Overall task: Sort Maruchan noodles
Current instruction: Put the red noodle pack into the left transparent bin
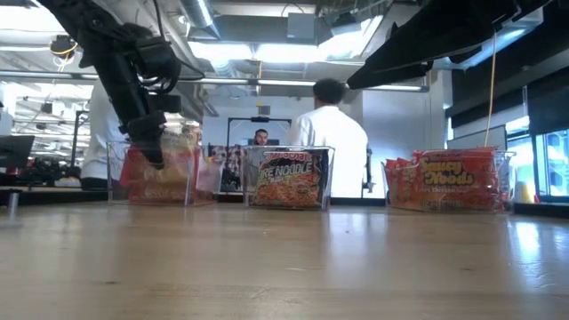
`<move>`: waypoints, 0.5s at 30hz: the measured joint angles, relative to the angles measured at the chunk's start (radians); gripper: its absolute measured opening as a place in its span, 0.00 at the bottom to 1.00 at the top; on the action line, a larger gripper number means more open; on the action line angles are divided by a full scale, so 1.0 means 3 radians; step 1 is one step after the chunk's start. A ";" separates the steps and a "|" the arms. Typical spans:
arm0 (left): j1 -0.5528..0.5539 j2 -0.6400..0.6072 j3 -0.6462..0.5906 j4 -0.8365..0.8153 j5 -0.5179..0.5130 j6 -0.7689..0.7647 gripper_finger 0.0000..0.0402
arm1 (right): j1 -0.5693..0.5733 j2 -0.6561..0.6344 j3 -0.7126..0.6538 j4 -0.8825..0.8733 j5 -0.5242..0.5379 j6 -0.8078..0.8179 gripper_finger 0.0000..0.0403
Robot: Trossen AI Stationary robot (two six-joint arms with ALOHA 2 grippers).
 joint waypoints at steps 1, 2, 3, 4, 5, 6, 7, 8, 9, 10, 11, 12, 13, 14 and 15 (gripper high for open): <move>0.0000 0.0000 0.0000 0.0000 0.0000 0.0014 0.43 | 0.0000 0.0000 0.0000 0.0000 0.0000 0.0000 0.60; 0.0000 0.0000 0.0001 0.0001 0.0000 0.0019 0.44 | 0.0000 0.0000 0.0000 0.0000 0.0000 0.0000 0.60; 0.0000 0.0000 0.0001 0.0003 -0.0001 0.0020 0.45 | 0.0000 0.0000 0.0000 -0.0001 0.0000 0.0001 0.60; 0.0000 0.0000 0.0004 0.0000 -0.0004 0.0020 0.45 | 0.0000 0.0000 0.0000 -0.0001 0.0000 0.0001 0.60; 0.0000 0.0003 0.0015 -0.0006 -0.0010 0.0020 0.46 | 0.0000 0.0000 0.0000 -0.0001 0.0000 0.0001 0.60; 0.0000 0.0006 0.0033 -0.0019 -0.0014 0.0018 0.46 | 0.0000 0.0000 0.0000 -0.0001 0.0000 0.0001 0.60; 0.0000 0.0009 0.0058 -0.0064 -0.0024 0.0021 0.46 | 0.0000 0.0000 0.0000 -0.0001 0.0000 0.0001 0.60; 0.0000 0.0011 0.0099 -0.0142 -0.0027 0.0023 0.46 | 0.0000 0.0000 0.0000 -0.0001 0.0000 0.0001 0.60; -0.0001 0.0011 0.0145 -0.0212 -0.0049 0.0025 0.46 | 0.0000 0.0000 0.0000 -0.0001 0.0000 0.0003 0.60; -0.0001 0.0011 0.0197 -0.0266 -0.0076 0.0029 0.46 | 0.0000 0.0000 0.0000 0.0000 0.0000 0.0003 0.60; -0.0001 0.0010 0.0243 -0.0310 -0.0117 0.0042 0.45 | 0.0000 0.0000 0.0000 0.0000 0.0000 0.0003 0.60; 0.0000 0.0006 0.0280 -0.0368 -0.0156 0.0053 0.45 | 0.0000 0.0000 0.0000 -0.0001 0.0000 0.0003 0.60; 0.0000 -0.0002 0.0315 -0.0437 -0.0188 0.0068 0.45 | 0.0000 0.0000 0.0000 -0.0001 -0.0001 0.0004 0.60; 0.0000 -0.0016 0.0348 -0.0480 -0.0223 0.0071 0.45 | 0.0000 0.0000 0.0000 0.0000 0.0000 0.0004 0.60; -0.0001 -0.0034 0.0380 -0.0493 -0.0250 0.0071 0.45 | 0.0000 0.0000 0.0000 0.0000 0.0000 0.0004 0.60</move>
